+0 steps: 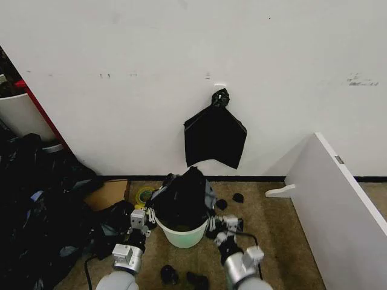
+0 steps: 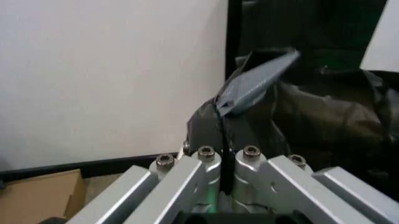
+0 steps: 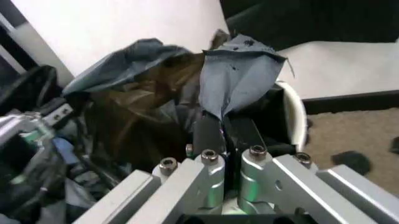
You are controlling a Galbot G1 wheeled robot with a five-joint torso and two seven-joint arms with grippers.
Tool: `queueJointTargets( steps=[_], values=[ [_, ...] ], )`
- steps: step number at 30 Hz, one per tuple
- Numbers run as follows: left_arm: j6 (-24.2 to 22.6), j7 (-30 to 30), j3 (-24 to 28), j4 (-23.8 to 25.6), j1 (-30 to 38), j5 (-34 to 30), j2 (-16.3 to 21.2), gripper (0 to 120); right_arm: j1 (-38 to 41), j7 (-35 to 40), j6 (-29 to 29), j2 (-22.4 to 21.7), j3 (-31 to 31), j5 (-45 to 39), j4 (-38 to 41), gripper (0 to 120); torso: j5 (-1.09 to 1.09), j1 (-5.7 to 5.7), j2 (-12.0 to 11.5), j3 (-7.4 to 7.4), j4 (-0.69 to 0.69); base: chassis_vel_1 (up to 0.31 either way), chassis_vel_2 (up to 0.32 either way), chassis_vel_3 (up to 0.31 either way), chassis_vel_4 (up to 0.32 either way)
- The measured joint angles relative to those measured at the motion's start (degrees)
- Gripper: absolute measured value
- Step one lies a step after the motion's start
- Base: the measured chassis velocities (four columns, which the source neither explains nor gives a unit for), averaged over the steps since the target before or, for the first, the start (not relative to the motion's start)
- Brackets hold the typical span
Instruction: Place the garbage bag over the trash bin.
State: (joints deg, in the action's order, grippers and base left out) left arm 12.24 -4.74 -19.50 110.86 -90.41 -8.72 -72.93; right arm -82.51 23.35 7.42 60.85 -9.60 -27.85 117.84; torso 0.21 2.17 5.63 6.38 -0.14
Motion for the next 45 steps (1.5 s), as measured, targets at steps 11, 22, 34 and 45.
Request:
queueJointTargets(
  steps=[11, 22, 34, 45],
  values=[
    [2.7, -4.9, -0.9, -1.8, -2.6, 7.2, 0.0, 0, -0.4, 5.7, -2.3, -0.6, -0.7, 2.2, -1.5, 0, -0.01, 0.00, 0.0, 0.00, 0.01, 0.000, 0.000, 0.000, 0.000],
    [1.3, -15.0, -2.8, 1.8, -7.1, 12.4, -1.1, 0, -4.3, 7.2, -8.2, -3.5, -1.4, -4.2, 5.0, 0, -0.02, 0.00, 0.0, 0.00, 0.01, 0.000, 0.000, 0.000, 0.000],
    [-3.7, -16.7, -1.6, 0.2, -7.5, 11.7, -0.3, 0, -1.9, 11.6, -23.4, -4.9, 0.3, -10.8, 7.2, 0, 0.00, 0.01, 0.0, 0.01, 0.00, 0.000, 0.000, 0.000, 0.000],
    [-24.5, -13.9, -1.5, 4.7, -4.9, 5.1, 1.3, 0, 0.2, 11.4, -30.2, -5.5, 1.8, -11.6, 5.8, 0, 0.01, 0.01, 0.0, 0.01, 0.00, 0.000, 0.000, 0.000, 0.000]
  ],
)
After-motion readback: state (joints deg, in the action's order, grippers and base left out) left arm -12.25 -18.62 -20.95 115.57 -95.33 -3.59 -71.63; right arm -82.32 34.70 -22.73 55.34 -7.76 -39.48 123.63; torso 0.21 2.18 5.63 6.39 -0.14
